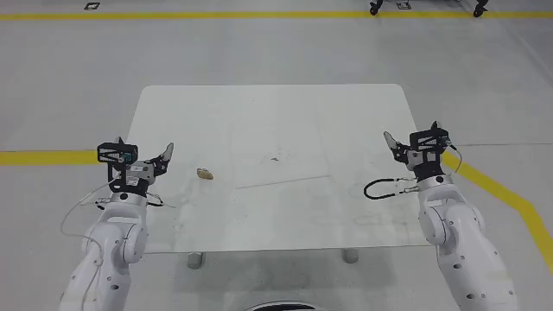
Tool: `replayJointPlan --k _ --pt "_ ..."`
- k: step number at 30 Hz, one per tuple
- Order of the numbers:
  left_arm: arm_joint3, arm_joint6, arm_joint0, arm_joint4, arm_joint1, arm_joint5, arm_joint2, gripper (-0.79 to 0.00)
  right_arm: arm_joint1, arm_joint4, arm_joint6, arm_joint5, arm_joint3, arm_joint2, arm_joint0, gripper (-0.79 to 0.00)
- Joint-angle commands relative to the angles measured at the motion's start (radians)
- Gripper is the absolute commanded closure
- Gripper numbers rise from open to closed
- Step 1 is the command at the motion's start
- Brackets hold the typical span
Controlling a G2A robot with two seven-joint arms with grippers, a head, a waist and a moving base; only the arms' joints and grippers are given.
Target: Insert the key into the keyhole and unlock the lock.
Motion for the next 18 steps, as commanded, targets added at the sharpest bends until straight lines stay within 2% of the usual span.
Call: replayJointPlan --k 1,6,14,15,16,18 --pt "0.000 0.000 0.000 0.000 0.000 0.000 0.000 -0.785 0.000 0.010 0.003 -0.061 0.003 -0.028 0.022 -0.785" --pt "0.000 0.000 0.000 0.000 0.000 0.000 0.000 -0.785 -0.009 -0.057 0.077 -0.215 0.116 -0.185 0.195 -0.785" --pt "0.000 0.000 0.000 0.000 0.000 0.000 0.000 -0.785 -0.037 0.010 0.082 -0.614 0.415 -0.416 0.489 -0.785" --pt "0.000 0.000 0.000 0.000 0.000 0.000 0.000 -0.785 -0.041 0.005 0.078 -0.653 0.452 -0.441 0.525 -0.763" --pt "0.000 0.000 0.000 0.000 0.000 0.000 0.000 -0.785 -0.047 -0.007 0.081 -0.696 0.490 -0.476 0.557 -0.616" --pt "0.000 0.000 0.000 0.000 0.000 0.000 0.000 -0.785 -0.060 -0.033 0.080 -0.768 0.560 -0.546 0.622 -0.449"
